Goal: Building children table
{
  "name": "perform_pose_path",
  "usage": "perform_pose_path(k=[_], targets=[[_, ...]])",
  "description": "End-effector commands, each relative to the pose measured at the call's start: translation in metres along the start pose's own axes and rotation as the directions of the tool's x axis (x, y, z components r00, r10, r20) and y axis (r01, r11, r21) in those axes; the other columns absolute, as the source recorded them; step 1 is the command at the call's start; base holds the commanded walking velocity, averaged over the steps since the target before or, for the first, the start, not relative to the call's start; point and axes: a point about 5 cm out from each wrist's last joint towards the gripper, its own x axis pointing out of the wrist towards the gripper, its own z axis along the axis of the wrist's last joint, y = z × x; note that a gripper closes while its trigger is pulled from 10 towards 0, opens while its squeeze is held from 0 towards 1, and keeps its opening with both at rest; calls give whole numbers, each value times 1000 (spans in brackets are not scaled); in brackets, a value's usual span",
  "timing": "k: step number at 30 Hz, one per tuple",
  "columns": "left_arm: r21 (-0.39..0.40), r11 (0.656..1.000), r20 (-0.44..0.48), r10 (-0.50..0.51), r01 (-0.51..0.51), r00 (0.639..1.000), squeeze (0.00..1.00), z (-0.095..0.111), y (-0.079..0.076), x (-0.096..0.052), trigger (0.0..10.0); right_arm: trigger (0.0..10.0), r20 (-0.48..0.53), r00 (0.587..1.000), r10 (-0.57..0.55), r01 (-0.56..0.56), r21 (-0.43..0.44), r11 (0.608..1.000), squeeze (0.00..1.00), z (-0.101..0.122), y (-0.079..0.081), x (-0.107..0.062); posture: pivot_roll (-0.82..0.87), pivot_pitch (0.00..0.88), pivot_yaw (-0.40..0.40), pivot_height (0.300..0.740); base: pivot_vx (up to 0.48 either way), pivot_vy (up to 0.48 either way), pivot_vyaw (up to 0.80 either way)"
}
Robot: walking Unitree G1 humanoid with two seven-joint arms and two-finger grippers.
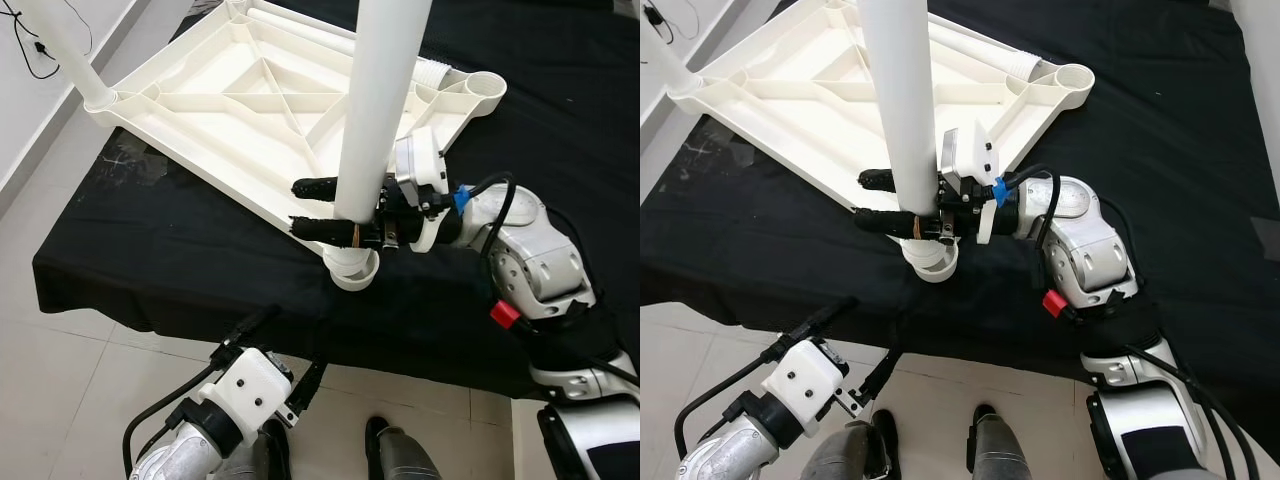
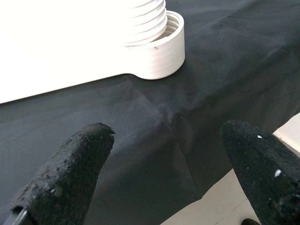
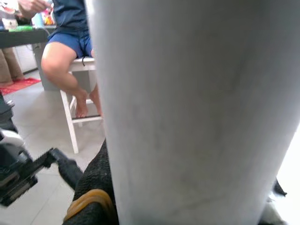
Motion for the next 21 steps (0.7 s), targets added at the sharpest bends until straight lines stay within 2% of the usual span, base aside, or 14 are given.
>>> perform_pose_path(k=[1,6,10,21], targets=[[0,1000,-31,-9,9,999,0,-6,-3,-3,10000,10000,-28,999,29,-27,60,998,0,-11,3,-4,7,387,43,740,0,0,0],[0,1000,-31,-8,8,999,0,-6,-3,-3,10000,10000,-10,998,69,-68,81,994,0,-9,6,-6,6,387,44,740,0,0,0],[1,1000,-32,-11,11,999,0,-6,-3,-3,10000,10000,-18,986,163,-160,112,981,0,-13,14,-7,17,386,46,740,0,0,0],[-1,1000,-32,-14,14,999,0,-4,-3,-4,10000,10000,61,962,267,-273,140,952,0,-8,11,-3,31,403,45,740,0,0,0]])
